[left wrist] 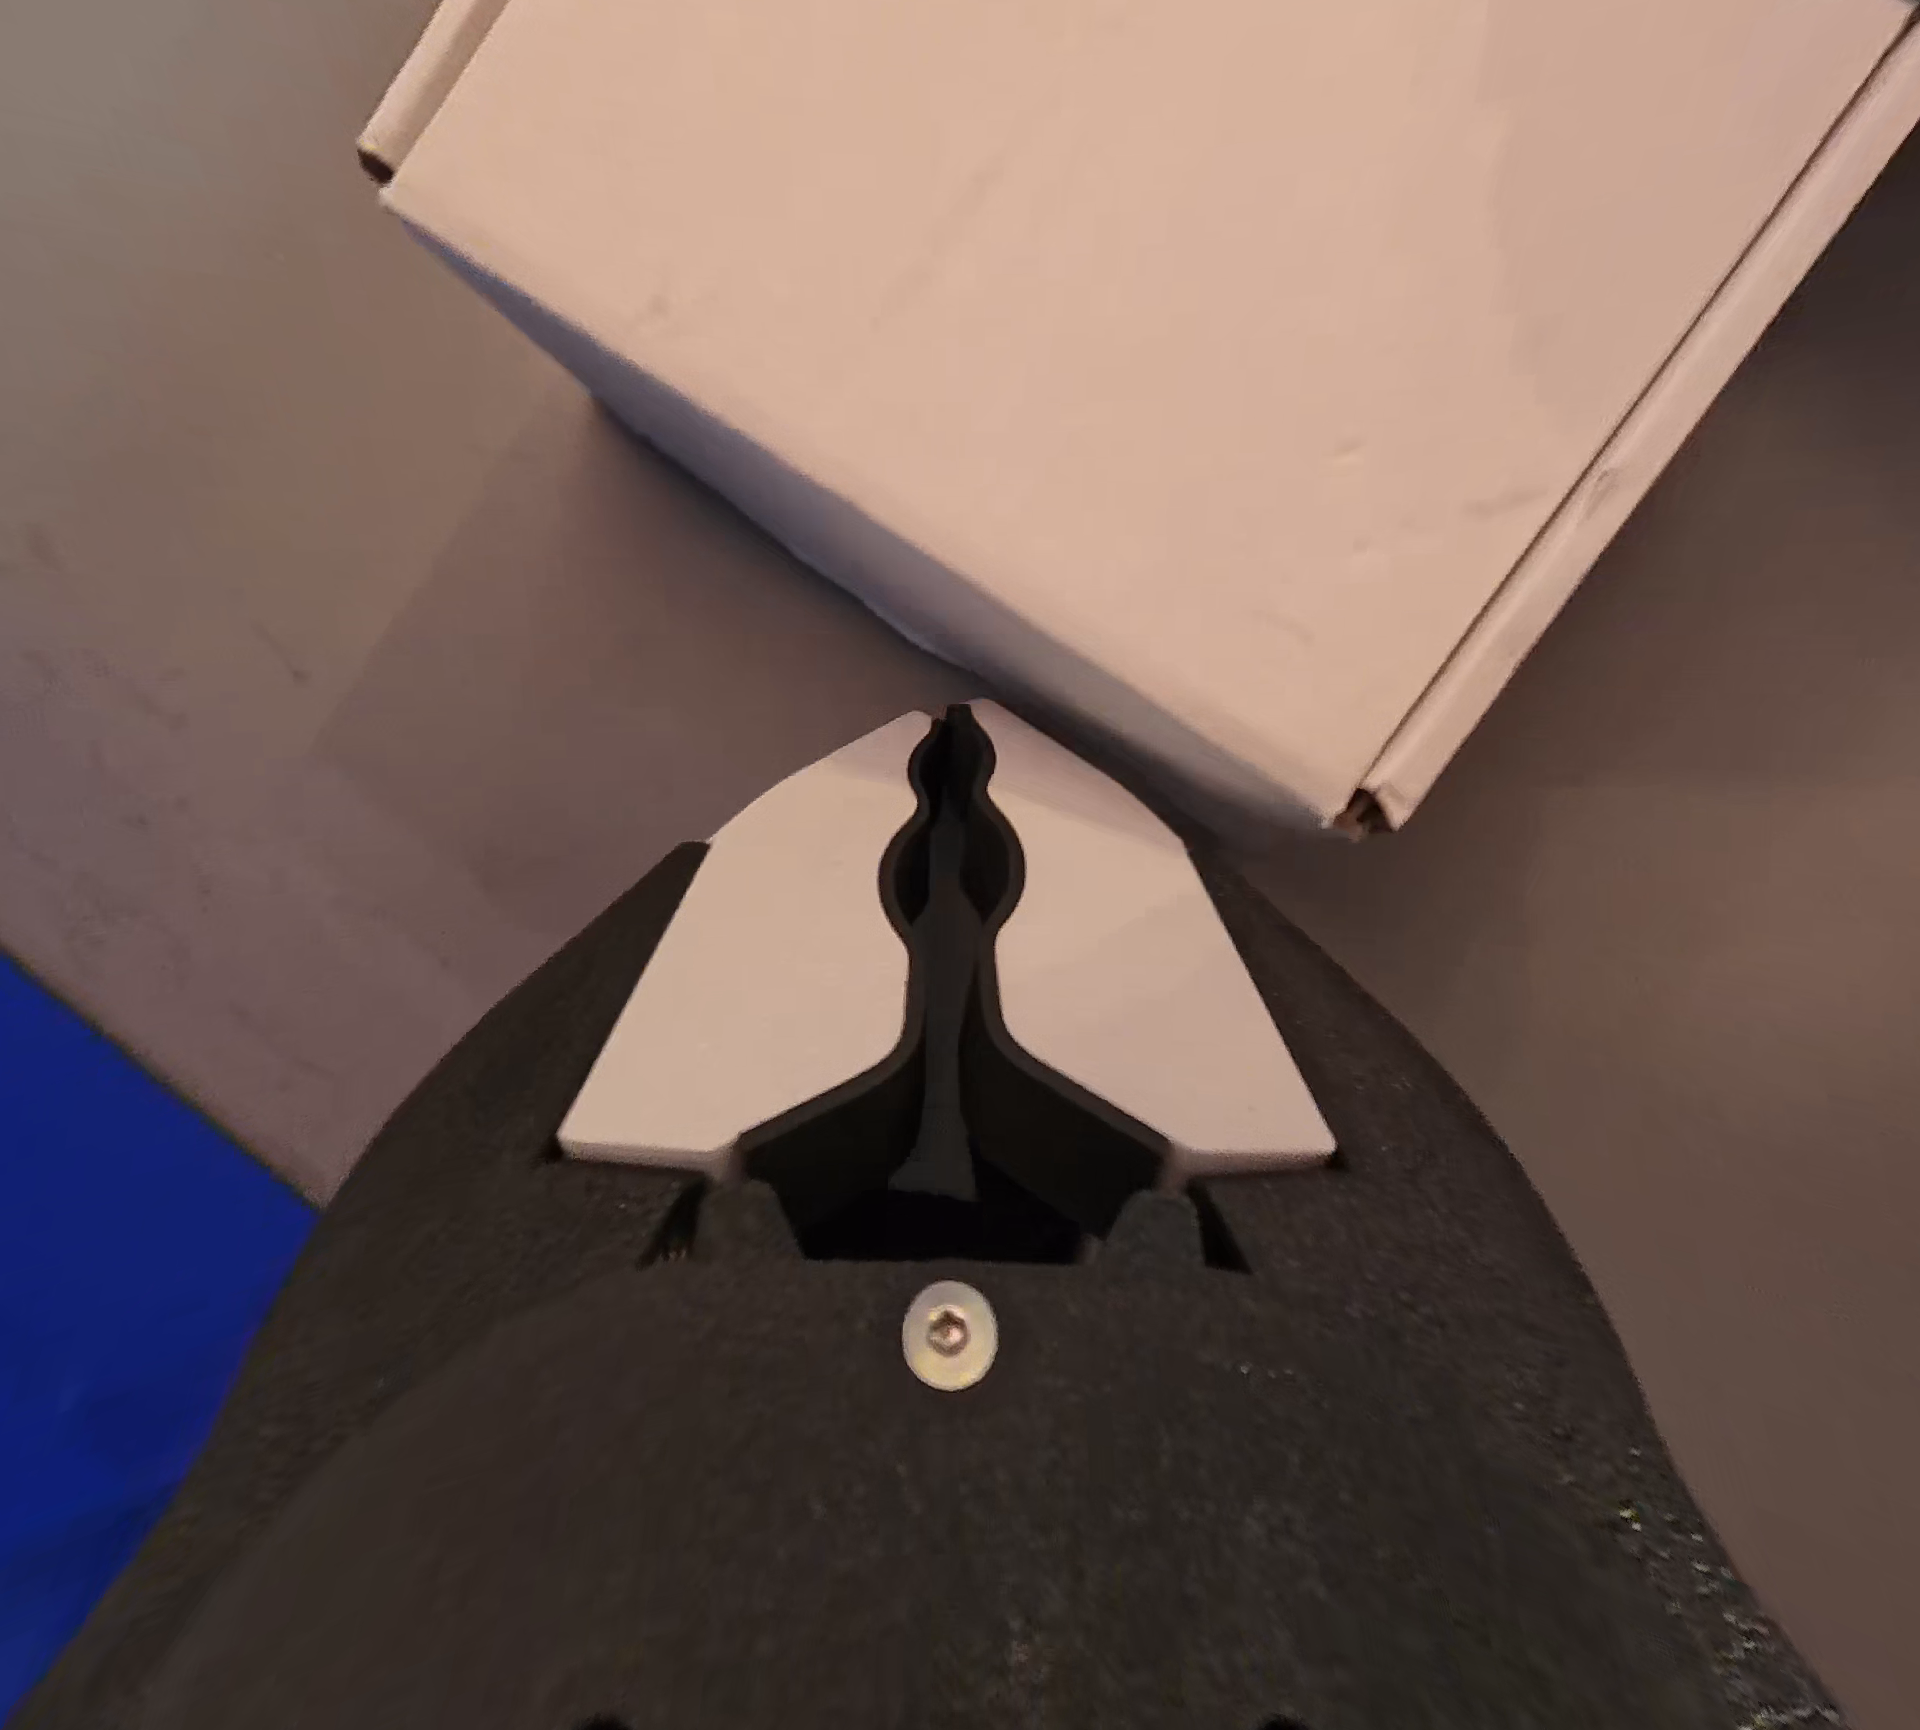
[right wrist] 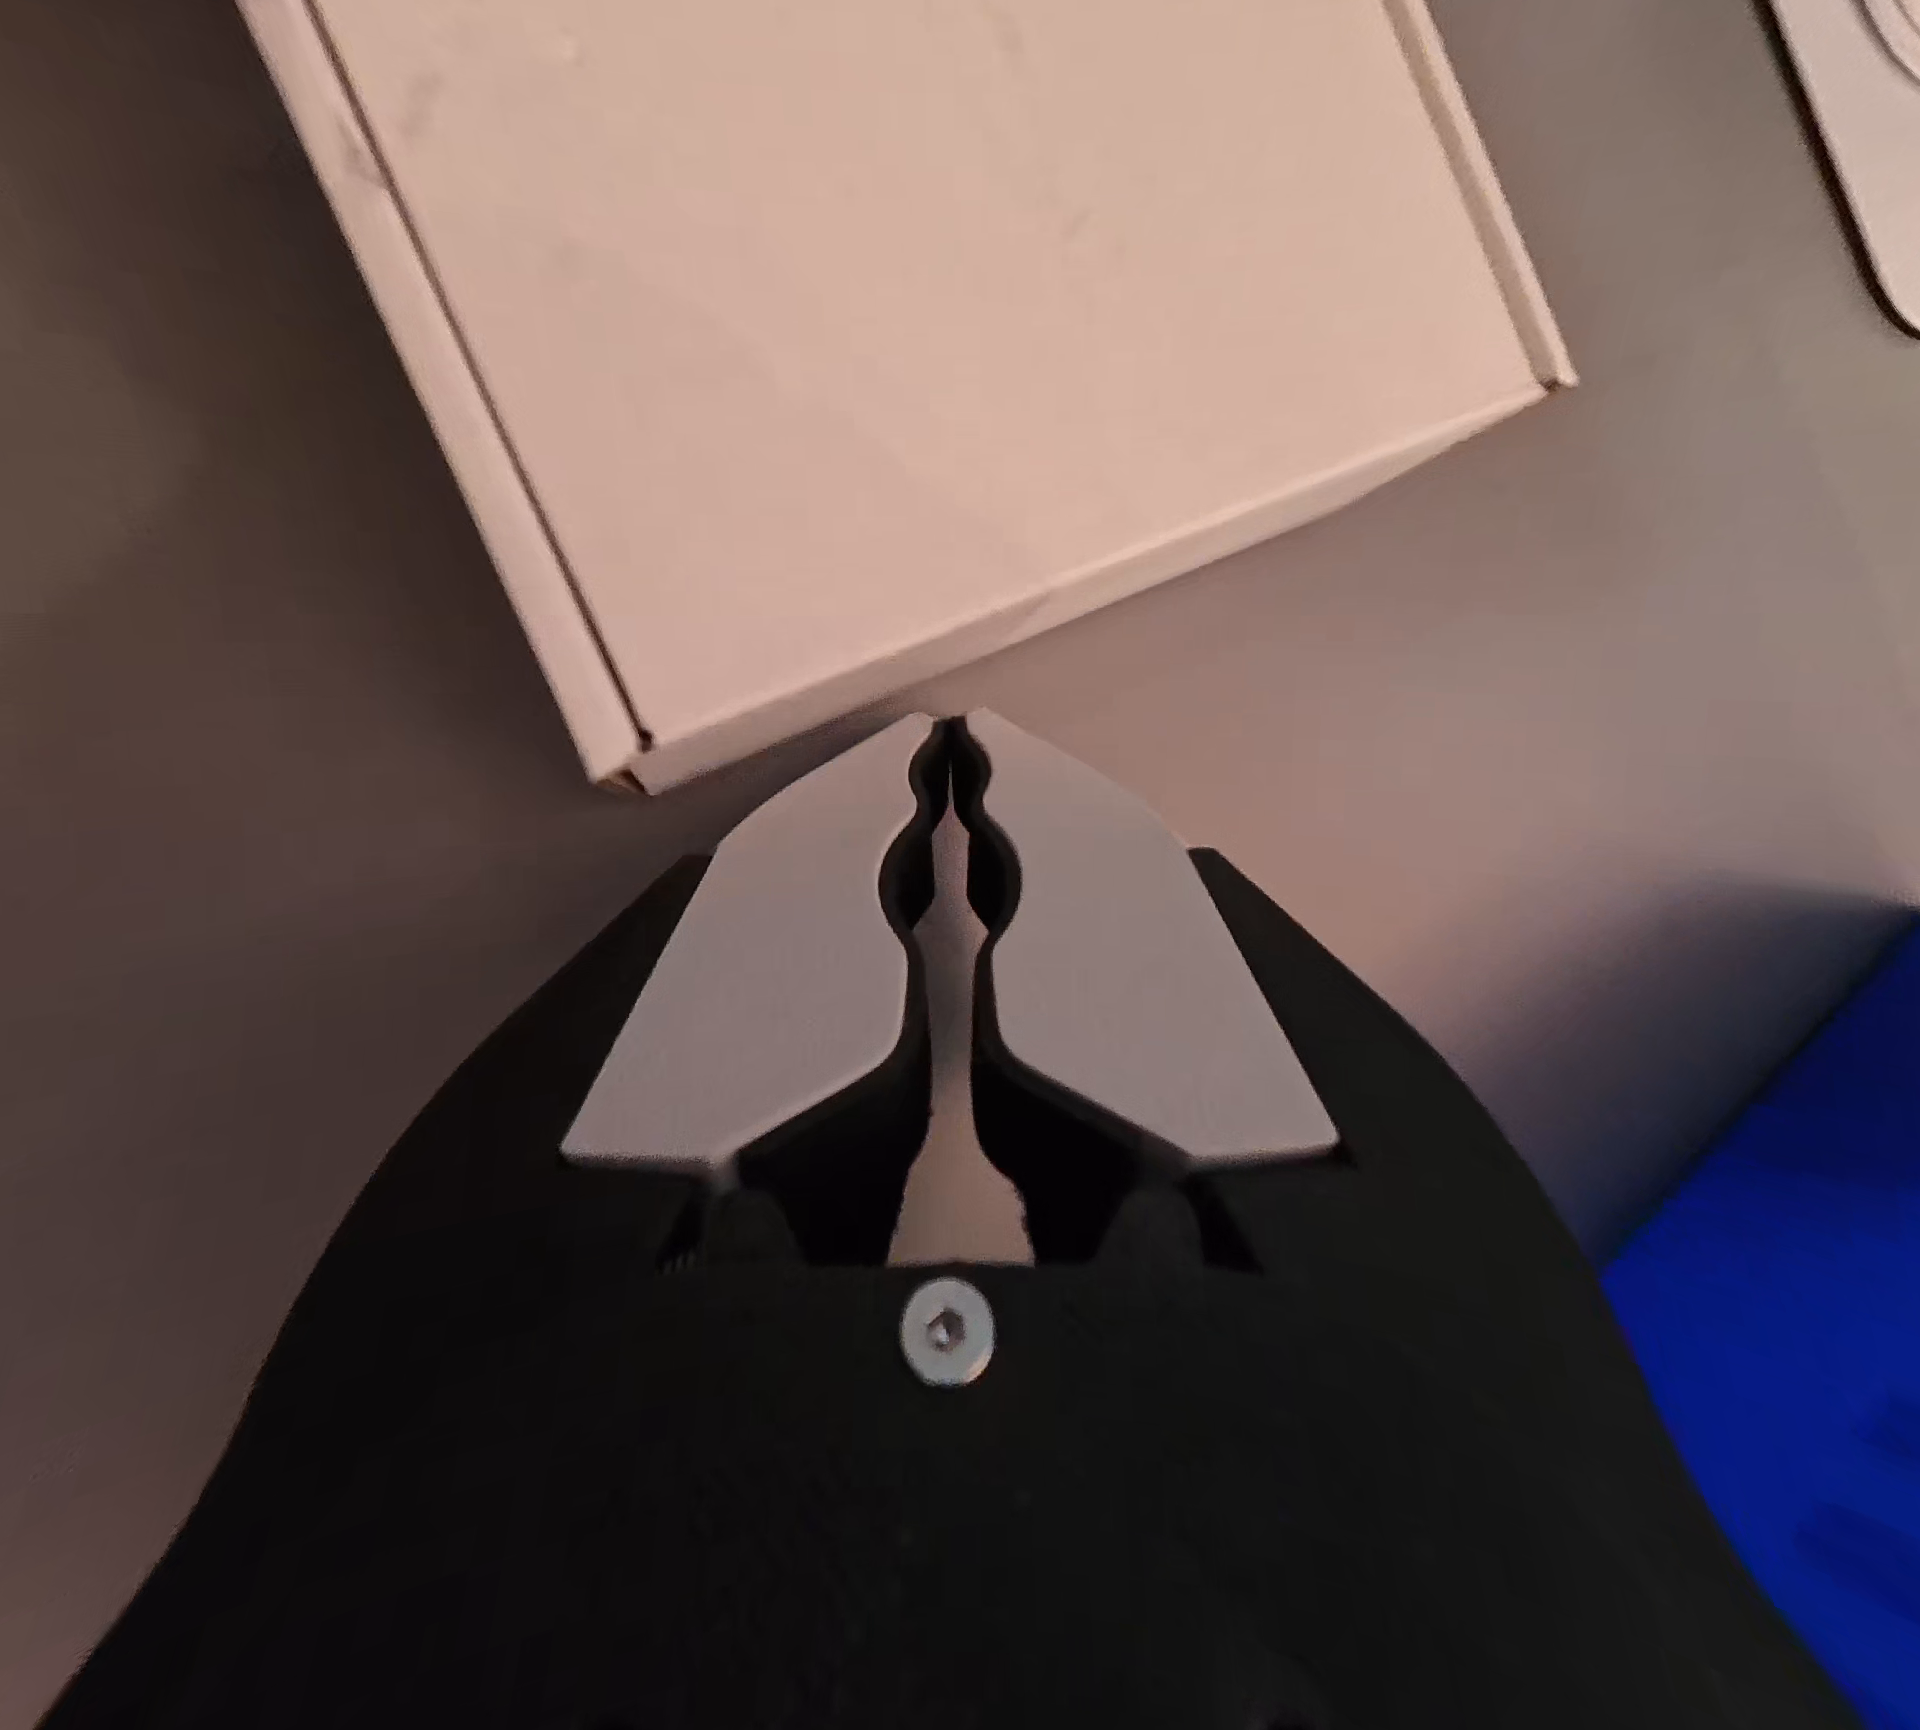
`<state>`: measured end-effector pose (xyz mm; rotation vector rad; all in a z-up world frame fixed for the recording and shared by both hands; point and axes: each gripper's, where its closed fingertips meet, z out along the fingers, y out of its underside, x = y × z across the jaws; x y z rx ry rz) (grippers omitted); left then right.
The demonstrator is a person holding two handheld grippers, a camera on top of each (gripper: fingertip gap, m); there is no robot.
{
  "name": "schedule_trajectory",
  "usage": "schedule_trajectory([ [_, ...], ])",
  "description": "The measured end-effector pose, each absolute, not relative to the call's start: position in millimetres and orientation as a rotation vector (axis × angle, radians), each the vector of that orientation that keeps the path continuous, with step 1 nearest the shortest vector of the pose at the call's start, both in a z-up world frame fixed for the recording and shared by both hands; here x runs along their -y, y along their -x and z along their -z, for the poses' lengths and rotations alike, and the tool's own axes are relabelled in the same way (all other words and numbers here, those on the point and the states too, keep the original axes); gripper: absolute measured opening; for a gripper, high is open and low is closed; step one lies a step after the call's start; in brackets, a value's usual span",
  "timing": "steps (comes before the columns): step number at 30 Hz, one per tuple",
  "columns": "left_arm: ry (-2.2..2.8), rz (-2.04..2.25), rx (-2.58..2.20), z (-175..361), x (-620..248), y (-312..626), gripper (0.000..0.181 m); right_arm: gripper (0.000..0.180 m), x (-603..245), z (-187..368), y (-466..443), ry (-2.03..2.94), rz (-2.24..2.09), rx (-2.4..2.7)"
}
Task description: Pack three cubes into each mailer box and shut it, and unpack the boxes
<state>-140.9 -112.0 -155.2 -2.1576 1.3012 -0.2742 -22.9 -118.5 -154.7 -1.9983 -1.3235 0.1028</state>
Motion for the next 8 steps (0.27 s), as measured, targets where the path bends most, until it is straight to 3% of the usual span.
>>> schedule_trajectory([
  [1,2.159,0.301,-1.306,155.1,113.8,136.6,0.0,0.001,120.6,154.5,27.5,1.987,-0.129,1.334],
  [8,2.148,0.263,-1.314,155.5,114.9,132.4,0.0,0.0,120.4,154.4,31.0,2.012,-0.187,1.315],
])
